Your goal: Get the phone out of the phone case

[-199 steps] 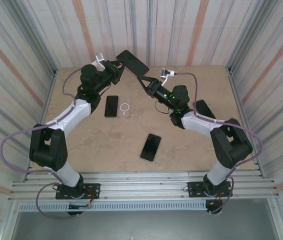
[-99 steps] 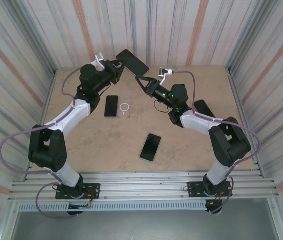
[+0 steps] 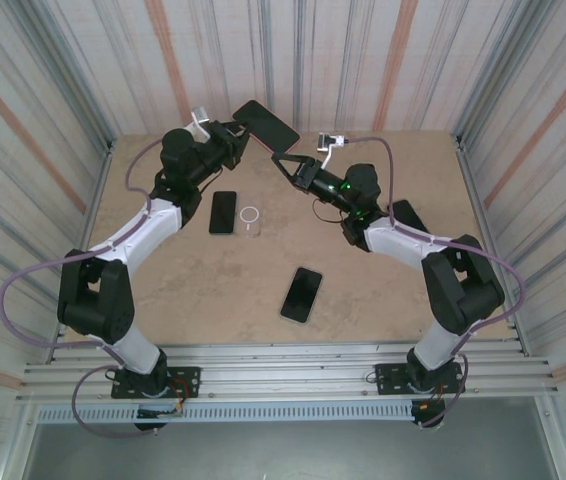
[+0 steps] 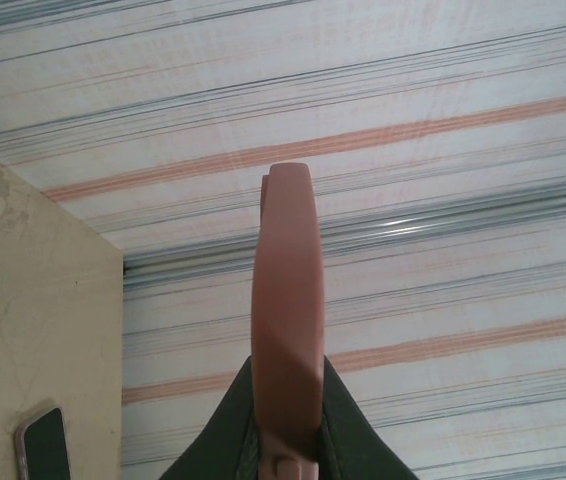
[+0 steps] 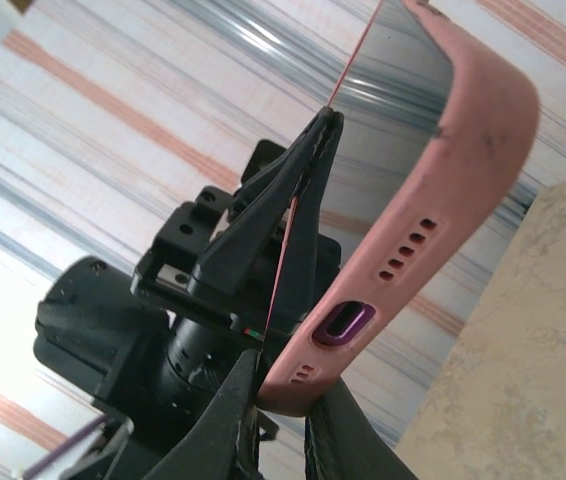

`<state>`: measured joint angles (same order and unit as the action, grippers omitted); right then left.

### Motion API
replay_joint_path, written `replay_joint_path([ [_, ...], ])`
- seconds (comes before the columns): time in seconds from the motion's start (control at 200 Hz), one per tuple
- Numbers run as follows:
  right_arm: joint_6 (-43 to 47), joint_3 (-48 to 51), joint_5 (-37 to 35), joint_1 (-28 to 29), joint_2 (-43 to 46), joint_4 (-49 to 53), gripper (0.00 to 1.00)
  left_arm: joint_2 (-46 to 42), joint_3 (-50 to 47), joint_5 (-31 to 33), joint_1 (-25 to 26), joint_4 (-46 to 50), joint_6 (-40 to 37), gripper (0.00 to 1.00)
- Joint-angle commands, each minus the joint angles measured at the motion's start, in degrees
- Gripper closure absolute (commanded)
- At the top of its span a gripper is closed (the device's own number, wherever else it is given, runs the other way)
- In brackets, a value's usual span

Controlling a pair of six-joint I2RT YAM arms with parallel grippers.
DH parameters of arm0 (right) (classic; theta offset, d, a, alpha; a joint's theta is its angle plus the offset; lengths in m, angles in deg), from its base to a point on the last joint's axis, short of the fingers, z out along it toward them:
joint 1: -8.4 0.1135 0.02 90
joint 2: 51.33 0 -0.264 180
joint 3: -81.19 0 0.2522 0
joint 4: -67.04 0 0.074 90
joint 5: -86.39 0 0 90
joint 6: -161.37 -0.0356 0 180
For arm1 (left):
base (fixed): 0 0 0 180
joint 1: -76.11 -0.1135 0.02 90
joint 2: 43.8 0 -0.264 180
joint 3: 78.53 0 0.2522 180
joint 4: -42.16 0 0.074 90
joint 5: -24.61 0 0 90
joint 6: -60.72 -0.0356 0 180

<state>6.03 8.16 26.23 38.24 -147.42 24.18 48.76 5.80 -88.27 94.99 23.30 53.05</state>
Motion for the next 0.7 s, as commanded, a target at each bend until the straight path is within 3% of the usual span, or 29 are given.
replay_joint_path([
  [0.0,8.8,-1.6,2.4,-1.8,0.7,9.1,0.91,-5.5,1.5,-2.9,0.4,-4.6,4.1,1.0],
  [0.471,13.5,-4.5,5.0,-4.9,-1.1,16.1,0.92,-6.5,3.4,-7.7,2.1,-9.3,10.7,1.0],
  [0.696,10.3,-4.7,4.9,-5.5,-1.8,13.9,0.9,-7.3,3.8,-9.4,1.9,-7.2,6.3,1.0],
])
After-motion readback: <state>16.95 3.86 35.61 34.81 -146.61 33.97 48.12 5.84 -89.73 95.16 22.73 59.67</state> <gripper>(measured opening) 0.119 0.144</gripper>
